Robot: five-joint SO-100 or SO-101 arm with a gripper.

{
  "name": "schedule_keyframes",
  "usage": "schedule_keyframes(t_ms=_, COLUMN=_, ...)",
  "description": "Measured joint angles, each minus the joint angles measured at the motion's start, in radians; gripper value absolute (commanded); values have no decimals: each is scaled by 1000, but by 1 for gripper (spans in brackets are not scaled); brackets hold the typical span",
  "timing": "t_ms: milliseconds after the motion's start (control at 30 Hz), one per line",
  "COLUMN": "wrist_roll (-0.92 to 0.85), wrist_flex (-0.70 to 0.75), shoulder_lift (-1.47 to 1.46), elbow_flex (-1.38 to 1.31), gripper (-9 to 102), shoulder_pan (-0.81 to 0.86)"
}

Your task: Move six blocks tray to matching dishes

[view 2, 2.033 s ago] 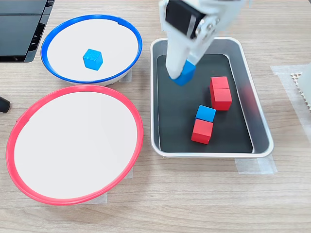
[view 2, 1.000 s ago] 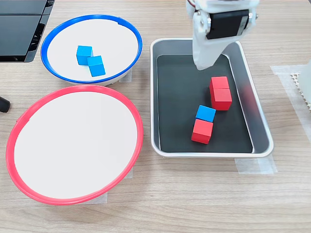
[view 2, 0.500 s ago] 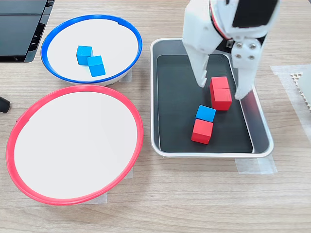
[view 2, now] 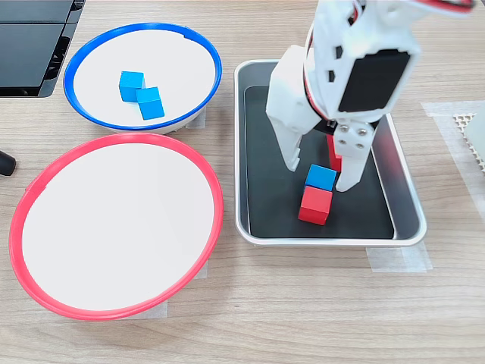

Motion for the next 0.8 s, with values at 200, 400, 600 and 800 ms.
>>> schedule_keyframes(t_ms=200, wrist_roll=41, wrist_flex=-28, shoulder_lift=-12, elbow_flex=20, gripper=1, shoulder_pan=-23)
schedule_keyframes(t_ms=400, wrist_roll=86, wrist_flex=140, shoulder_lift=21, elbow_flex=-44, gripper=0, shoulder_pan=-23)
schedule_keyframes(t_ms=600, wrist_roll=224, wrist_flex=482, shoulder_lift=118, elbow_flex=-270, gripper=0, shoulder_pan=64)
schedule_keyframes(t_ms=800, wrist_roll=528, wrist_flex=319, shoulder_lift=28, elbow_flex=-462, gripper=0, shoulder_pan=225)
